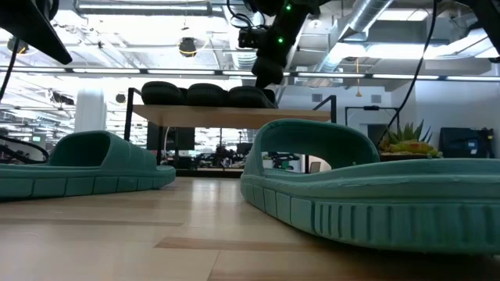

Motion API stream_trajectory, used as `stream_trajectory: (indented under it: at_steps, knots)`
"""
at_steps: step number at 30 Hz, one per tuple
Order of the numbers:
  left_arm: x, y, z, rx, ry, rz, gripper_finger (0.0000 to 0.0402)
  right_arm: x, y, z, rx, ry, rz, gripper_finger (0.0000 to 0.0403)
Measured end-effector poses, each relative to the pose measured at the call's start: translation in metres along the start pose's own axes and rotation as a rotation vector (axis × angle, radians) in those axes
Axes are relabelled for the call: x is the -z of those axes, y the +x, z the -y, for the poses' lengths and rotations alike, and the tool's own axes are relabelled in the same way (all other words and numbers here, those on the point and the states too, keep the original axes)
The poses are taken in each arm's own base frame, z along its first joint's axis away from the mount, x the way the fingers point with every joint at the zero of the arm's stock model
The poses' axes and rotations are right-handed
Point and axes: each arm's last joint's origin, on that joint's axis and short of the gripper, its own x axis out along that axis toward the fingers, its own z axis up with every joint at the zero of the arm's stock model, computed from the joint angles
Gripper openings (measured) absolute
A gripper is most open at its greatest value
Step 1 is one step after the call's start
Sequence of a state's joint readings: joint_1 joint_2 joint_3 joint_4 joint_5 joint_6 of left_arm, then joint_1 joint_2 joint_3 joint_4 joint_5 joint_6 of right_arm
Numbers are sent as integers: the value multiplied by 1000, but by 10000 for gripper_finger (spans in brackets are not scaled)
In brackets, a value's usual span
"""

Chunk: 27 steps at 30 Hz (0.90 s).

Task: Pick and place slides into the shelf
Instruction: Put the black slide on the shelf

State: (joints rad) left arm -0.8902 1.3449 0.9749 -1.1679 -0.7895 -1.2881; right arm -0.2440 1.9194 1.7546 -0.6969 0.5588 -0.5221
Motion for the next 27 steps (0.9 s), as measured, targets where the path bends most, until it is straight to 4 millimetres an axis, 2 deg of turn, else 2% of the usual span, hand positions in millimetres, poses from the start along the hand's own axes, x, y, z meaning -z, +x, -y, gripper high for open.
stream_trajectory:
  at_steps: [14, 27]
  knots:
    - [0, 0, 0, 1, 0, -4, 87, 0, 0, -1, -21, 18, 10, 116]
    - [0, 0, 0, -2, 3, -3, 87, 4, 5, 6, -27, 37, 0, 119]
